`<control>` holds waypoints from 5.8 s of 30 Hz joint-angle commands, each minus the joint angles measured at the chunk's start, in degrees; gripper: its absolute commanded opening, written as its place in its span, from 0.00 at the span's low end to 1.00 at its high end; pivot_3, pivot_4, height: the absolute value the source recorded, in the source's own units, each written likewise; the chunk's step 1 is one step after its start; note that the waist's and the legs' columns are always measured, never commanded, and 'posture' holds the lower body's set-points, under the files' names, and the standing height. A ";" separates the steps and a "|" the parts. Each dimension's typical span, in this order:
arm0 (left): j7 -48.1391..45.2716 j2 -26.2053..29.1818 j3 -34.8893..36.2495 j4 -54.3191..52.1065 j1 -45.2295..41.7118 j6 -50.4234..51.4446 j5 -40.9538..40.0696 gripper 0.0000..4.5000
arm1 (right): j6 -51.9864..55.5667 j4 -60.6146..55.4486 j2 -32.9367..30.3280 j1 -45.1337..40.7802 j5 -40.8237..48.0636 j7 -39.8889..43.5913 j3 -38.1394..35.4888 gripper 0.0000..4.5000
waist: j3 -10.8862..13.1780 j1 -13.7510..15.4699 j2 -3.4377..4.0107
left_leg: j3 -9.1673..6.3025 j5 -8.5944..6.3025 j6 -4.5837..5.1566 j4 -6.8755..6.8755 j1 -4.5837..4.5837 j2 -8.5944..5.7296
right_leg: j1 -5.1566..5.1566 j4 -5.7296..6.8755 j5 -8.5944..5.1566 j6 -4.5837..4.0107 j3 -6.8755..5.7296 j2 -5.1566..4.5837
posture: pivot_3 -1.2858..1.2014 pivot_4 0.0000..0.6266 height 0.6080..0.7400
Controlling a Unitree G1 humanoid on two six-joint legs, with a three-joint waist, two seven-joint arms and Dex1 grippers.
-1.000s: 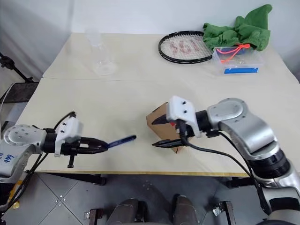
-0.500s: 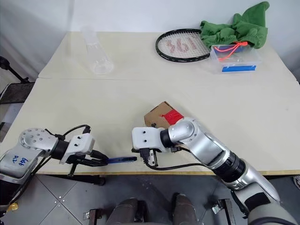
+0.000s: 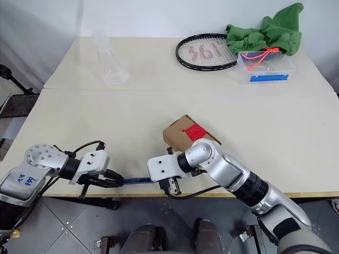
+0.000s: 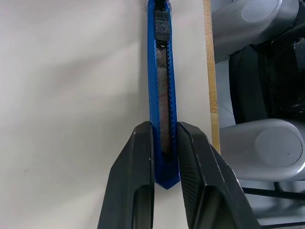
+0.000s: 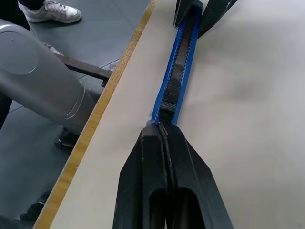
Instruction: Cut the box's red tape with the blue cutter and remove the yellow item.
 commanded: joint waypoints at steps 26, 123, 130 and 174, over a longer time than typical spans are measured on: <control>9.64 -7.13 7.53 -1.11 3.46 -6.18 -1.12 0.10 | 29.63 -10.15 2.60 -4.18 15.11 3.33 -19.89 0.12 | -0.01 0.16 -0.02 | -0.10 -0.01 -0.01 -0.02 0.26 -0.03 | 0.07 0.43 -0.03 -0.06 0.04 -0.08 | 0.52 0.24 1.00; 36.83 -28.04 9.72 -17.22 4.22 9.49 -21.97 1.00 | 56.94 11.08 -1.68 -27.97 34.25 -21.27 -45.45 0.03 | -0.01 0.60 -0.15 | -0.58 0.00 0.02 0.08 -0.32 -0.18 | -0.05 0.23 -0.02 -0.05 -0.17 -0.13 | 0.52 0.24 1.00; 35.47 -32.00 3.13 -10.09 -10.01 12.20 -20.53 0.60 | 58.53 3.62 -7.16 -21.08 36.34 -24.39 -51.65 0.03 | -0.02 0.11 -0.17 | -0.52 0.01 0.02 -0.06 -0.32 -0.19 | -0.13 0.24 -0.01 -0.03 -0.26 -0.09 | 0.52 0.24 1.00; 19.57 -31.83 -13.14 16.25 -35.41 22.02 -1.18 0.01 | 55.20 -12.38 -19.35 -4.73 38.66 -32.05 -45.35 0.03 | -0.02 1.61 -0.17 | -0.23 0.11 0.02 0.06 -0.34 -0.10 | -0.08 -0.08 0.01 0.02 -0.18 -0.01 | 0.52 0.24 1.00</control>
